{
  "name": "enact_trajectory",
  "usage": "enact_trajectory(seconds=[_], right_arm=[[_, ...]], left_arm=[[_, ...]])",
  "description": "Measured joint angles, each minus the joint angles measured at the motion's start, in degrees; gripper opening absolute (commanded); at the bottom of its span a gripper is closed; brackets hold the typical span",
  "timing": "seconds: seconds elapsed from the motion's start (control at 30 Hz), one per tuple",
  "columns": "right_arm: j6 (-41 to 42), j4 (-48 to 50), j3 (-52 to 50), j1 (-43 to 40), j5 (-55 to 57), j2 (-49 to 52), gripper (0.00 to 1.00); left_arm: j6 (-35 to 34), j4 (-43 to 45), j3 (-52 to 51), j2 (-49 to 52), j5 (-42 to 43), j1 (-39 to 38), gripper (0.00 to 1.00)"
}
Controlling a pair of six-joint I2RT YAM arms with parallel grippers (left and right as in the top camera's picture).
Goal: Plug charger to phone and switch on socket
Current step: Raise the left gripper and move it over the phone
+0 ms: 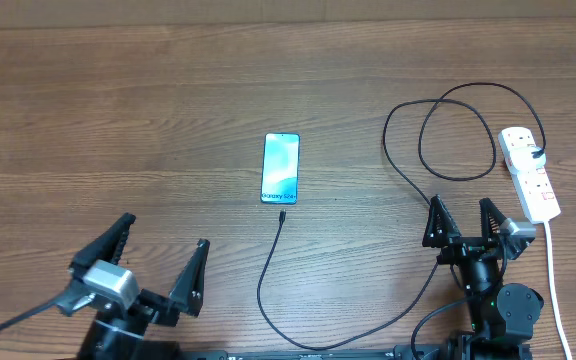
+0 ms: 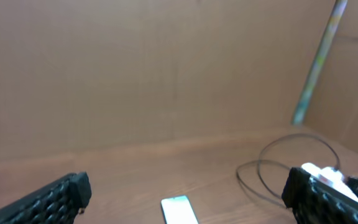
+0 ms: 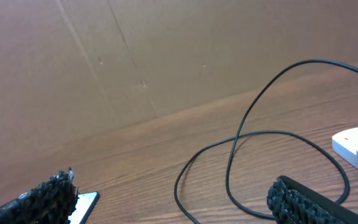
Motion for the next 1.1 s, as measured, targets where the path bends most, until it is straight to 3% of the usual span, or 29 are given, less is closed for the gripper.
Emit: enact_trajectory(seconds=[0.23,0.5,0.77,0.8,0.83,0.93,1.1], right_arm=[[0.0,0.0,0.0,0.0,0.0,0.0,1.00],[0.0,0.0,0.0,0.0,0.0,0.0,1.00],[0.0,0.0,0.0,0.0,0.0,0.0,1.00],[0.0,0.0,0.0,0.0,0.0,0.0,1.00],[0.0,0.0,0.0,0.0,0.0,0.0,1.00],[0.0,0.0,0.0,0.0,0.0,0.0,1.00],[0.0,0.0,0.0,0.0,0.0,0.0,1.00]], left_arm=[[0.0,-18.2,27.0,22.8,2.8,0.0,1.00],[0.7,-47.3,60.0,52.9,9.0,0.0,1.00],[-1.9,-55.6,67.2,68.9,17.1,0.0,0.99],[-2.2,-56.0,67.3,70.5,17.8,0.0,0.89],[-2.5,-56.5,67.3,71.8,18.3,0.0,0.57],[-3.2,-58.4,67.3,75.7,19.5,0.0,0.04],[-3.3,-60.4,67.3,81.8,20.4,0.0,0.04]])
